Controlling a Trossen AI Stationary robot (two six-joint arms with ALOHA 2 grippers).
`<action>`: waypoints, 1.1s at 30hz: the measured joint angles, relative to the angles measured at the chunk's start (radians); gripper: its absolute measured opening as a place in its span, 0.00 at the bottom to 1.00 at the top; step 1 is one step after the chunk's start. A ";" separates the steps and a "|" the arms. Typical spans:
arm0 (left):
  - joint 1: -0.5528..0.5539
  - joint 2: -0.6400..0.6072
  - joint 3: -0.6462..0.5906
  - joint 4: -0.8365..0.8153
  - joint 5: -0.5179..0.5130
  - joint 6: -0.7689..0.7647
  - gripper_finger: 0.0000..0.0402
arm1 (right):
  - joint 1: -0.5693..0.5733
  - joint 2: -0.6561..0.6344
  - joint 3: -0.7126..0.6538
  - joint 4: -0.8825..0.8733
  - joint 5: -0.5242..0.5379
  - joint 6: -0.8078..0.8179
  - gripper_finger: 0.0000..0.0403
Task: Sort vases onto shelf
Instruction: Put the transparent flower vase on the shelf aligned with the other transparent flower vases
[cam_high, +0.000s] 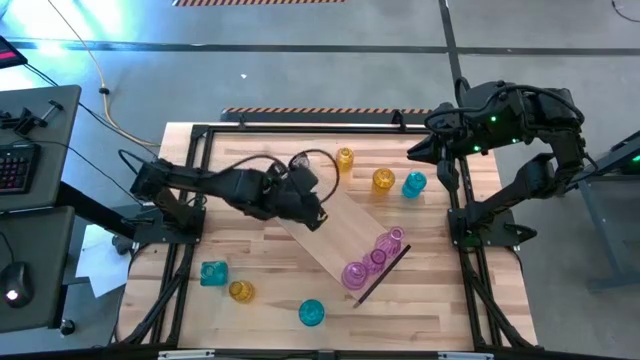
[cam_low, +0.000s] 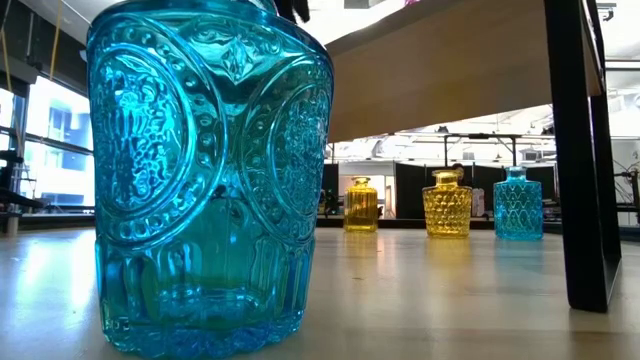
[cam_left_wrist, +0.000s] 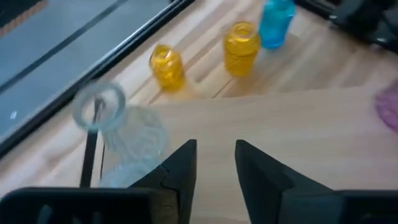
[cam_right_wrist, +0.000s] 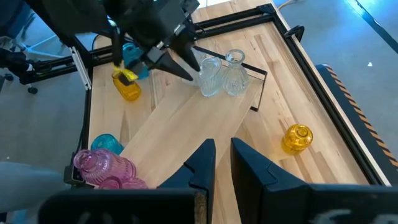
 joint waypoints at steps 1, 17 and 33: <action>-0.006 0.000 -0.014 -0.002 -0.008 -0.038 0.22 | 0.000 0.000 0.000 0.000 0.000 -0.001 0.08; -0.073 -0.002 -0.162 0.112 -0.084 -0.300 0.00 | 0.000 0.000 0.000 0.000 -0.002 -0.012 0.08; -0.047 -0.002 -0.168 0.309 -0.049 -0.170 0.00 | 0.000 0.000 0.000 0.000 0.036 0.098 0.08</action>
